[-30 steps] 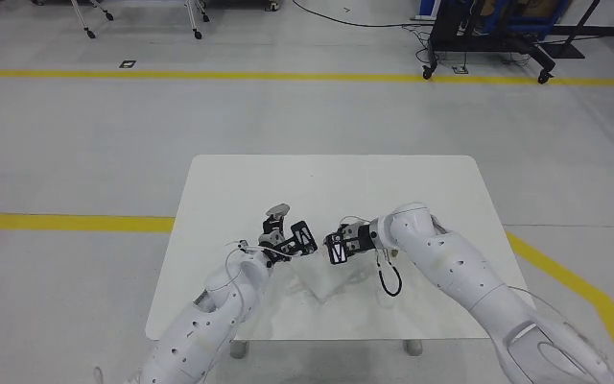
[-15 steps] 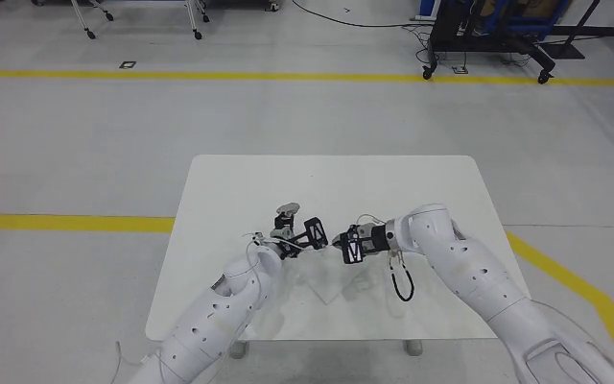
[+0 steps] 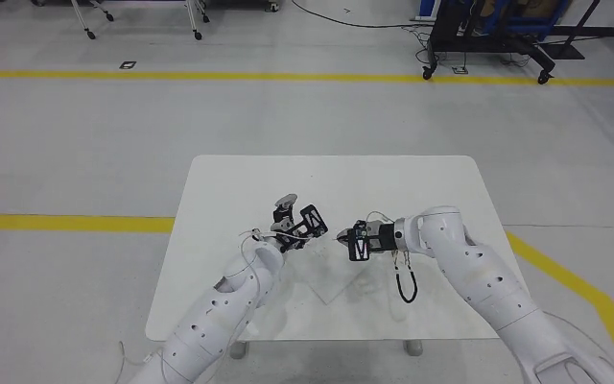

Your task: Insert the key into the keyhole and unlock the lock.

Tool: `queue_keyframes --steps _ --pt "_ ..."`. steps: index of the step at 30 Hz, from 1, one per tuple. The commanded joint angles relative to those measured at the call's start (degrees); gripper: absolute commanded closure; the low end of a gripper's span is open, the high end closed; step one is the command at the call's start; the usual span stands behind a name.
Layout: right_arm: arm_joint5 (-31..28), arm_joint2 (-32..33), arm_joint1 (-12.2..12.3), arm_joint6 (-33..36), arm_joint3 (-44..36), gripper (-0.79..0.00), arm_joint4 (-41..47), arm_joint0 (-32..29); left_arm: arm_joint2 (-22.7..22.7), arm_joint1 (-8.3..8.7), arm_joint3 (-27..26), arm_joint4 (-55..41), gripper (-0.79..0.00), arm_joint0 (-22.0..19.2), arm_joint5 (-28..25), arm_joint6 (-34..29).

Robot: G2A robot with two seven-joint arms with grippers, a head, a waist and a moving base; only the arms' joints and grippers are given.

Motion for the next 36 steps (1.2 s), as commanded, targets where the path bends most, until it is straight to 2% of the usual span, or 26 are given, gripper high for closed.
queue_keyframes --steps 1,4,7,9,14,22,24,26,33,36 --pt "1.17 0.55 0.02 -1.18 0.52 0.000 2.04 -0.68 -2.15 0.19 -1.05 -2.00 -0.785 1.23 2.50 1.04" --pt "0.91 2.13 0.51 -4.70 2.37 0.000 4.01 -1.18 -7.63 0.70 -3.59 -10.68 -0.785 4.07 3.81 4.40" --pt "0.42 4.16 1.40 -9.33 3.54 0.000 4.52 -2.29 -12.63 1.19 -4.65 -20.43 -0.785 6.00 0.34 7.72" --pt "0.02 5.99 2.25 -12.89 3.89 0.000 4.04 -3.36 -14.44 1.51 -4.66 -22.40 -0.785 6.38 -2.04 8.73" --pt "-1.06 9.88 4.38 -21.85 2.59 0.000 2.00 -6.51 -15.54 1.41 -4.22 -29.96 -0.785 7.02 -6.22 9.52" --pt "-1.06 9.88 4.38 -21.85 2.59 0.000 2.00 -6.51 -15.54 1.41 -4.22 -29.96 -0.785 7.02 -6.22 9.52" --pt "-1.06 9.88 4.38 -21.85 2.59 0.000 2.00 -6.51 -15.75 1.53 -5.00 -27.40 -0.785 7.53 -4.42 10.15" --pt "-0.92 9.59 4.22 -21.63 2.50 0.000 4.09 -7.13 -16.36 1.54 -6.19 -29.74 -0.785 8.64 -4.93 12.29" --pt "-2.00 5.39 3.99 -23.41 5.56 0.000 11.47 -5.43 -17.94 2.11 -4.17 -40.10 -0.785 8.86 -21.30 15.81" --pt "-2.00 2.96 4.31 -25.33 6.72 0.000 12.50 -4.06 -17.32 2.24 -3.26 -38.80 -0.785 8.04 -23.62 15.63"
